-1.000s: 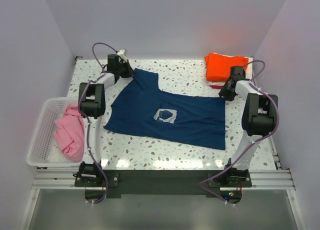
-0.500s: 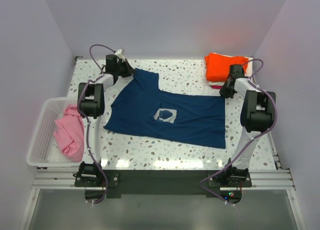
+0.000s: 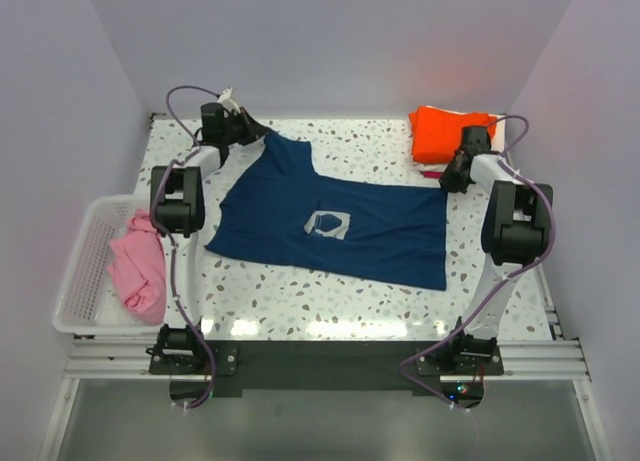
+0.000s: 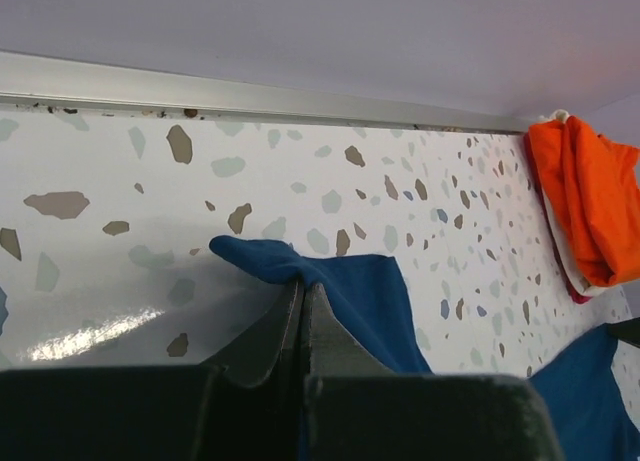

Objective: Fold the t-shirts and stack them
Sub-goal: Fold the tshirt

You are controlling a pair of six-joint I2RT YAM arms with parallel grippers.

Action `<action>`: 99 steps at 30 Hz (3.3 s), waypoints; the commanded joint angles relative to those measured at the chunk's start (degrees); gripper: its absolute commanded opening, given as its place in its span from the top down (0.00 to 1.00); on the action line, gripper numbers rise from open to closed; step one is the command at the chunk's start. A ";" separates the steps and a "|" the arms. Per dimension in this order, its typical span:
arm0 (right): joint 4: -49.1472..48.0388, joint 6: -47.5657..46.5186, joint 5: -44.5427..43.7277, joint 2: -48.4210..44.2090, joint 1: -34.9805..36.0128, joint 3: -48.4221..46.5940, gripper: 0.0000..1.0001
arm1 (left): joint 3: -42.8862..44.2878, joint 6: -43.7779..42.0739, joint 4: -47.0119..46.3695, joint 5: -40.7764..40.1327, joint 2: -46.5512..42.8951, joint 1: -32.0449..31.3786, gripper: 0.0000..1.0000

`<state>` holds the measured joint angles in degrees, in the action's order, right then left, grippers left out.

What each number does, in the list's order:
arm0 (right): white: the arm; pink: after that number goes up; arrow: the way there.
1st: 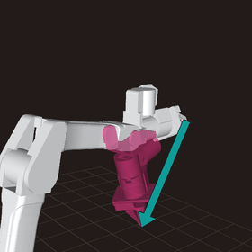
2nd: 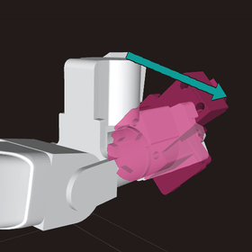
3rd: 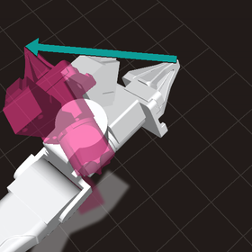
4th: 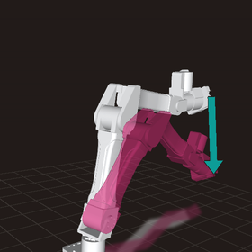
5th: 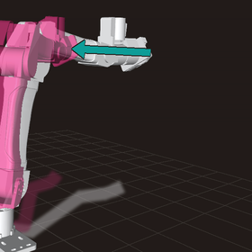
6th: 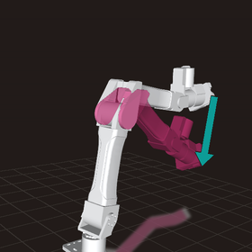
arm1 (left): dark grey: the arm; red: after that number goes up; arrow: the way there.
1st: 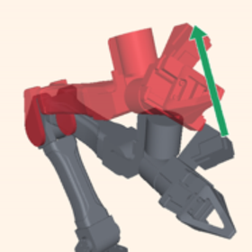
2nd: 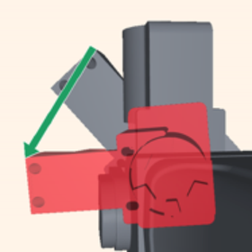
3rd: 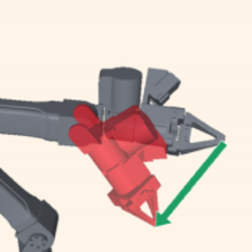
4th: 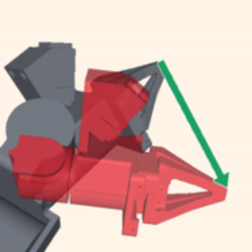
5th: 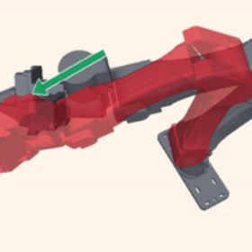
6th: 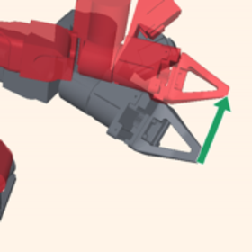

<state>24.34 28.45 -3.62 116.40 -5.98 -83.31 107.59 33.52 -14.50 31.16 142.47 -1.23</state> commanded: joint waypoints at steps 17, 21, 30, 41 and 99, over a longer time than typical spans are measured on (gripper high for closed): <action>-2.98 1.26 2.65 -15.41 -1.05 9.30 1.00 | -15.03 6.56 -15.02 3.21 -17.40 5.36 1.00; -2.45 1.43 2.56 -19.01 -1.05 13.77 1.00 | -22.75 6.56 -16.17 2.07 -23.01 6.07 1.00; -1.75 2.14 3.35 -27.45 -0.97 22.82 1.00 | -39.55 4.89 -14.77 -6.01 -36.63 6.25 1.00; -3.24 2.14 5.29 -33.16 -1.05 31.18 1.00 | -52.12 6.38 -10.12 -14.18 -48.07 6.33 1.00; -5.18 -0.14 3.00 -33.71 15.37 26.80 0.65 | -58.11 11.75 10.55 -34.93 -58.37 -7.98 0.59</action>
<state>19.25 30.65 1.48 78.46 6.83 -52.99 44.07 48.29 -5.52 -0.25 81.69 -4.16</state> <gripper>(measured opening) 0.351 0.417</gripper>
